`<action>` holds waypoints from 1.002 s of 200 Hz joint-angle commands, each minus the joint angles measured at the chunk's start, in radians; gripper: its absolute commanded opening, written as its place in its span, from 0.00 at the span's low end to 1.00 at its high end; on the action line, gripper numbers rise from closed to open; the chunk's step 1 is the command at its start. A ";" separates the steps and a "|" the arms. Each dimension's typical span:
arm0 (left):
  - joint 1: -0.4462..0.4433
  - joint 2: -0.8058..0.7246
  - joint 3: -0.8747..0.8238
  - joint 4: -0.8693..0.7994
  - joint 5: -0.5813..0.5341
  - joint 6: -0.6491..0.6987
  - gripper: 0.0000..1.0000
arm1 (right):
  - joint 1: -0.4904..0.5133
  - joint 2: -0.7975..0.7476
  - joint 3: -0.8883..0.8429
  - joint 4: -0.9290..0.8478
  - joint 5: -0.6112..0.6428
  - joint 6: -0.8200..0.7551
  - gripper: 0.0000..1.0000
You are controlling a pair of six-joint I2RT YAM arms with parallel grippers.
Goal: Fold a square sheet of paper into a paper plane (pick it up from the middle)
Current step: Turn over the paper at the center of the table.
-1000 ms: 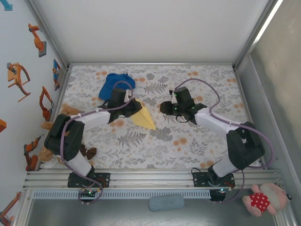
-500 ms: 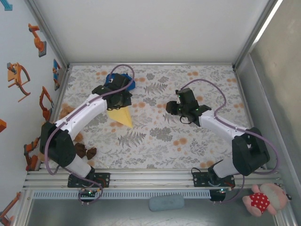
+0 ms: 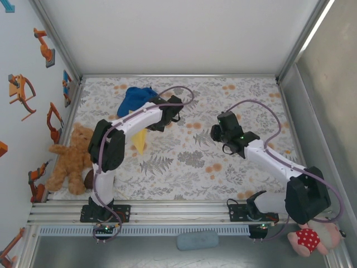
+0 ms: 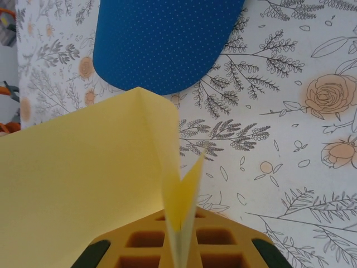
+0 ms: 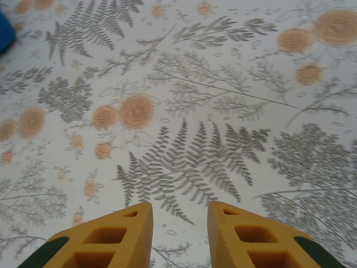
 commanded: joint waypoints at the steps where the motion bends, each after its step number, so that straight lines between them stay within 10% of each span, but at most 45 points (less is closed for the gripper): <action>1: -0.031 0.079 0.083 -0.114 -0.133 0.010 0.10 | -0.012 -0.054 -0.035 -0.066 0.156 0.060 0.31; 200: -0.121 0.408 0.318 -0.130 0.061 -0.081 0.22 | -0.057 -0.078 -0.095 -0.113 0.216 0.159 0.30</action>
